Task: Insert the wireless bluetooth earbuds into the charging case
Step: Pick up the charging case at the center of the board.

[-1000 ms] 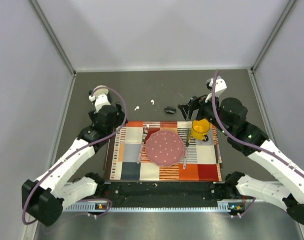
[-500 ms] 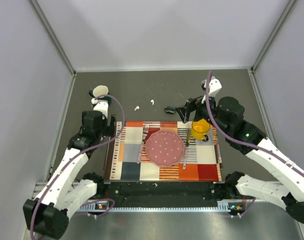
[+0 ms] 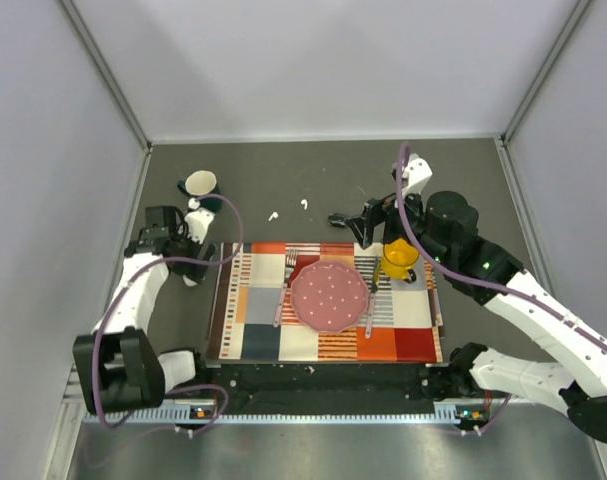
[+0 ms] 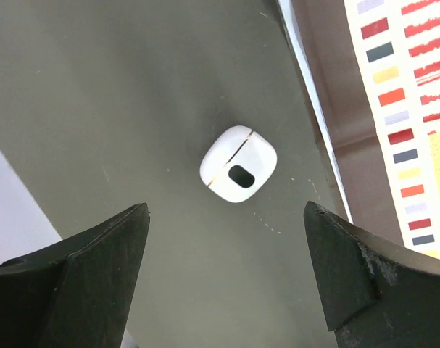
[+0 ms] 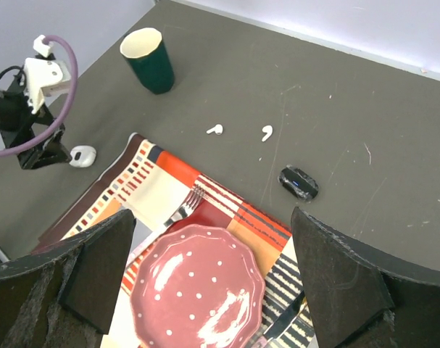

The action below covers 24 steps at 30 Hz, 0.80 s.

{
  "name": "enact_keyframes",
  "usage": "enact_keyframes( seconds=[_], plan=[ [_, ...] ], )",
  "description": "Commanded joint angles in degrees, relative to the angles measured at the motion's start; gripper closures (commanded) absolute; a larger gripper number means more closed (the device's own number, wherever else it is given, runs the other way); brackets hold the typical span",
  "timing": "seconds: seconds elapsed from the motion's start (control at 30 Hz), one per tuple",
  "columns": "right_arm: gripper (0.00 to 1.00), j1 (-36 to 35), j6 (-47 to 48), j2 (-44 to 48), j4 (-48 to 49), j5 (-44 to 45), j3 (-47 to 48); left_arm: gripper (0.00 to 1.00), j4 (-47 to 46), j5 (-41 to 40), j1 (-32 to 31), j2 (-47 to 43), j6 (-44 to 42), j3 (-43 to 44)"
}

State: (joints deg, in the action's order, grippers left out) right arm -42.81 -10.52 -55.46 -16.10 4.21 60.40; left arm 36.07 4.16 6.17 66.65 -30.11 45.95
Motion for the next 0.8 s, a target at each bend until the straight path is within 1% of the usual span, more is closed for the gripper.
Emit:
enact_keyframes(
  seconds=[0.0, 0.03, 0.17, 0.27, 0.43, 0.5, 0.53, 0.67, 0.77],
  plan=[
    [0.11, 0.5, 0.8, -0.1, 0.8, -0.3, 2.5, 0.09, 5.0, 4.2, 0.5, 7.5, -9.6, 4.2],
    [0.11, 0.5, 0.9, 0.0, 0.8, 0.1, 2.4, 0.1, 5.3, 4.2, 0.5, 8.7, -10.3, 4.3],
    [0.11, 0.5, 1.4, 0.4, 0.8, 1.0, 1.9, 0.11, 6.3, 8.3, 0.6, 13.1, -13.0, 4.5],
    [0.11, 0.5, 2.0, 0.8, 0.6, 1.4, 1.9, 0.11, 3.7, 6.8, 0.9, 14.7, -13.0, 3.4],
    [0.1, 0.5, 2.8, 0.9, 0.7, 1.9, 1.9, 0.12, -2.0, 0.2, 2.3, 16.3, -12.3, 2.1],
    [0.1, 0.6, 3.1, 0.8, 0.7, 1.9, 1.9, 0.13, -2.7, 0.9, 3.0, 17.3, -13.0, 2.9],
    [0.1, 0.5, 3.1, 0.6, 0.7, 1.9, 1.9, 0.13, -2.8, 2.5, 3.2, 17.6, -13.4, 3.3],
    [0.1, 0.6, 3.4, 0.6, 1.0, 2.1, 1.7, 0.13, -1.8, 2.3, 3.4, 20.5, -15.7, 4.2],
    [0.1, 0.6, 3.4, 0.5, 1.1, 2.5, 1.5, 0.17, -2.1, 4.0, 3.5, 22.1, -15.7, 4.9]
  ],
)
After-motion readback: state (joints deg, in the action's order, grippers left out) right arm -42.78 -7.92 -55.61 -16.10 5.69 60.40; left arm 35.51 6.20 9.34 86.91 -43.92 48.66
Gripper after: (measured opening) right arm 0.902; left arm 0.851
